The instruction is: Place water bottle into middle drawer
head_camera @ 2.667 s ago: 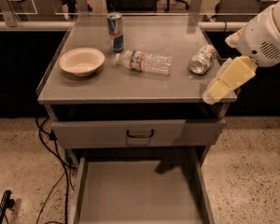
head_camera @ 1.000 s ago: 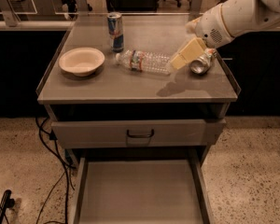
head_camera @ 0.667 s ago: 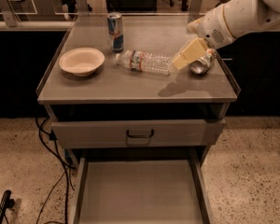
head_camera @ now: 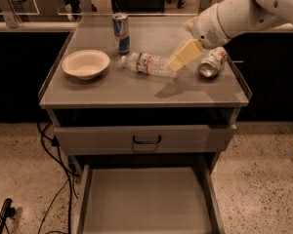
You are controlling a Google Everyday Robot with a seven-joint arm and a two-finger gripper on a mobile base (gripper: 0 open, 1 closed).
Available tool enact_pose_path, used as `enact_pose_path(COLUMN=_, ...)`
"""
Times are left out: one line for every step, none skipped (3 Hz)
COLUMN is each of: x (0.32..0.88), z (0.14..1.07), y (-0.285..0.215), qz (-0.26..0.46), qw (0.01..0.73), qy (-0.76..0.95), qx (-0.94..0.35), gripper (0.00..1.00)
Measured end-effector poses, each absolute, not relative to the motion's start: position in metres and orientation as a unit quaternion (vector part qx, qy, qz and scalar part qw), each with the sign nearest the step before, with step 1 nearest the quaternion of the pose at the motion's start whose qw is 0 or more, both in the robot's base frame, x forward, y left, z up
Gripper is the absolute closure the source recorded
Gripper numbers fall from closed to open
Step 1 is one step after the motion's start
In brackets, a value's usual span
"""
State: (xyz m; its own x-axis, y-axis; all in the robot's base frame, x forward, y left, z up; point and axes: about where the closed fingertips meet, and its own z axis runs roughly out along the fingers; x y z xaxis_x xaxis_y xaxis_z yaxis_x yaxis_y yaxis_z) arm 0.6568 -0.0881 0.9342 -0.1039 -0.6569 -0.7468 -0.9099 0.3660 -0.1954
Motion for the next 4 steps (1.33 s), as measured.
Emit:
enact_pose_path(x=0.669, z=0.926, y=-0.068, qz=0.163, qw=0.394, qy=0.715, qx=-0.554, gripper=0.0)
enact_pose_path(x=0.678, z=0.915, y=-0.053, qz=0.166, qw=0.384, qy=0.709, qx=-0.567, gripper=0.0)
enact_pose_path(x=0.685, z=0.903, y=-0.047, qz=0.167, qw=0.371, qy=0.71, qx=-0.574, gripper=0.0)
enact_pose_path(x=0.695, z=0.884, y=-0.045, qz=0.169, qw=0.356, qy=0.717, qx=-0.575, gripper=0.0)
